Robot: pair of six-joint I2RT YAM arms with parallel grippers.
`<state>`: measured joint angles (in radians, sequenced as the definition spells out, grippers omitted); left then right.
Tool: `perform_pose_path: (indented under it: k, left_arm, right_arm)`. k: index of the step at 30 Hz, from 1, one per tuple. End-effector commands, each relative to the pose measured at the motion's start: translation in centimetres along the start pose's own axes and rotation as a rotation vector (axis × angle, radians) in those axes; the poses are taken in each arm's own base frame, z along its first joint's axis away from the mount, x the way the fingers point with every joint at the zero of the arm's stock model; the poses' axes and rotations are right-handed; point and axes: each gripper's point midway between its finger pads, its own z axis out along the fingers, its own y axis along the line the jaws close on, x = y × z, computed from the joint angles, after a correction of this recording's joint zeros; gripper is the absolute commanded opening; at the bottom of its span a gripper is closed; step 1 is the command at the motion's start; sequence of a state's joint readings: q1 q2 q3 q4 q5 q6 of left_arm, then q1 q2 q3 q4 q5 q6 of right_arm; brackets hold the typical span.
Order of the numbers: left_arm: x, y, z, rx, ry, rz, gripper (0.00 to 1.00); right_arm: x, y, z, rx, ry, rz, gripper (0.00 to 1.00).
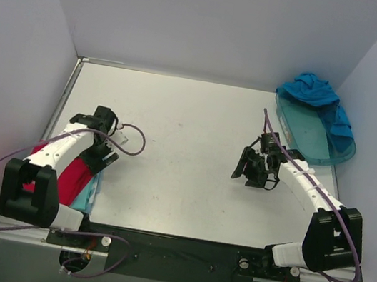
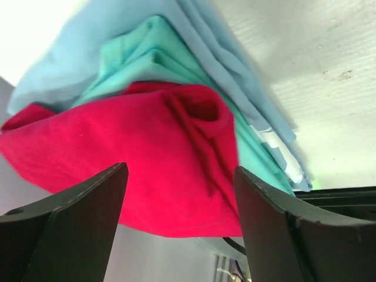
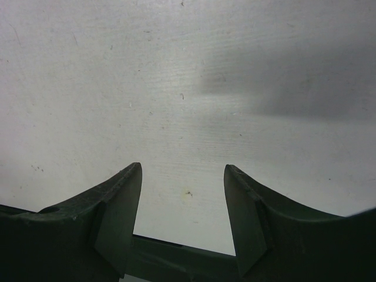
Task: Fold and stack the t-shirts
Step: Smooth out wrinkles on the folded tshirt
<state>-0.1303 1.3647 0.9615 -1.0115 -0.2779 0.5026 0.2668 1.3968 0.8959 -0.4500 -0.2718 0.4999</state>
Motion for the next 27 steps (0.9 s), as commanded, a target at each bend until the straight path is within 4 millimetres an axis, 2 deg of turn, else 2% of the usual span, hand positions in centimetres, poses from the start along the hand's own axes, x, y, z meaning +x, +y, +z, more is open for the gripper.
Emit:
perform_pose_path:
  k: [1,5,8,10,11,12,14,19,22,27]
  left_arm:
    - [-1.1,-1.0,0.7,0.03,-0.002,-0.043,0.84]
    - [-2.1,-1.6,1.4,0.069,-0.009,-0.054,0.84]
    - [-1.9,-1.8,2.5,0.058,0.007,-0.044,0.81]
    - [-2.1,-1.7,3.2,0.044,0.014,-0.051,0.75]
    - [-2.4,-1.7,3.5,0.04,0.007,-0.056,0.66]
    - [-2.7,-1.4,3.4,0.03,-0.001,-0.066,0.61]
    - [-3.4,-0.9,3.5,0.002,-0.025,-0.078,0.43]
    - [-3.1,-0.7,4.1,-0.019,0.008,-0.074,0.4]
    - [-2.8,-1.1,4.5,-0.011,0.015,-0.074,0.24]
    - [-2.1,-0.7,5.2,-0.053,0.05,-0.068,0.17]
  right_arm:
    - [0.6,-0.9,0.1,0.019,0.001,0.022,0.54]
    - [0.9,-1.3,0.2,0.03,0.007,0.033,0.54]
    - [0.9,-1.5,0.3,0.033,0.008,0.037,0.54]
    - [0.8,-1.4,0.4,0.031,0.011,0.044,0.54]
    - [0.8,-1.3,0.4,0.025,0.012,0.044,0.54]
    - [0.8,-1.2,0.5,0.023,0.016,0.046,0.54]
    - [0.8,-1.2,0.5,0.02,0.02,0.049,0.54]
    - [0.8,-1.1,0.5,0.018,0.021,0.049,0.54]
    - [0.9,-1.2,0.6,0.019,0.023,0.051,0.53]
    - [1.0,-1.2,0.5,0.015,0.024,0.054,0.53]
